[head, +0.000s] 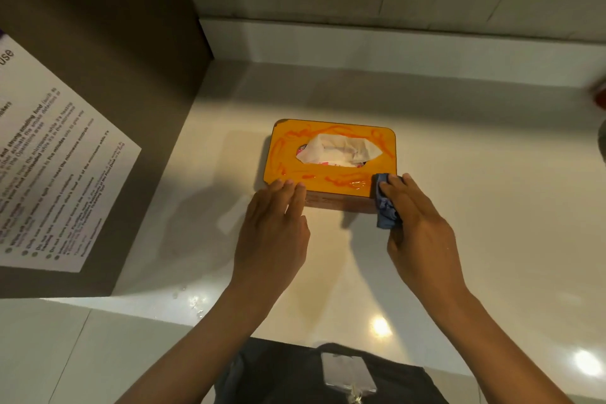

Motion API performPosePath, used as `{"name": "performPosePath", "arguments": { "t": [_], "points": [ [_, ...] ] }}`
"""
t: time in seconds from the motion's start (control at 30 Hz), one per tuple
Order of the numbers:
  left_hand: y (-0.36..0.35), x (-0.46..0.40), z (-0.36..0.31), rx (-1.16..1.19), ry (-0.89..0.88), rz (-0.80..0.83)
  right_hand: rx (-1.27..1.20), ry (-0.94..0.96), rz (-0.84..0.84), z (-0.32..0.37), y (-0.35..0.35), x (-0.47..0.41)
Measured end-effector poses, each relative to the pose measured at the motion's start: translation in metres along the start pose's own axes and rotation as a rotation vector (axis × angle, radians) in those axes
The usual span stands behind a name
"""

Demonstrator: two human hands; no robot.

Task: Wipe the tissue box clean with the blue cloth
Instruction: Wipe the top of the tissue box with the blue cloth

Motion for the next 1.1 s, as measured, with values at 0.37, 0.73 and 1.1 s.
{"name": "performPosePath", "arguments": {
  "t": [0.37,0.73,1.1],
  "points": [
    [0.001,-0.005,0.002,0.03,0.024,-0.015,0.077,0.043,0.048,0.023,-0.006,-0.001],
    [0.001,-0.003,0.0,0.095,0.065,0.002,0.085,-0.054,0.056,0.035,-0.007,-0.026],
    [-0.001,-0.001,-0.011,0.117,0.084,0.006,0.061,-0.07,-0.02,0.024,0.006,-0.027]
  ]
}}
Point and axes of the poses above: each hand's wrist, its own x-axis away from the middle knuckle, its own y-axis out of the back of the hand, z = x × y, the point moved 7 cm from there along -x, towards the middle knuckle, and after that the axes turned 10 degrees about x, right-handed, at the moved point
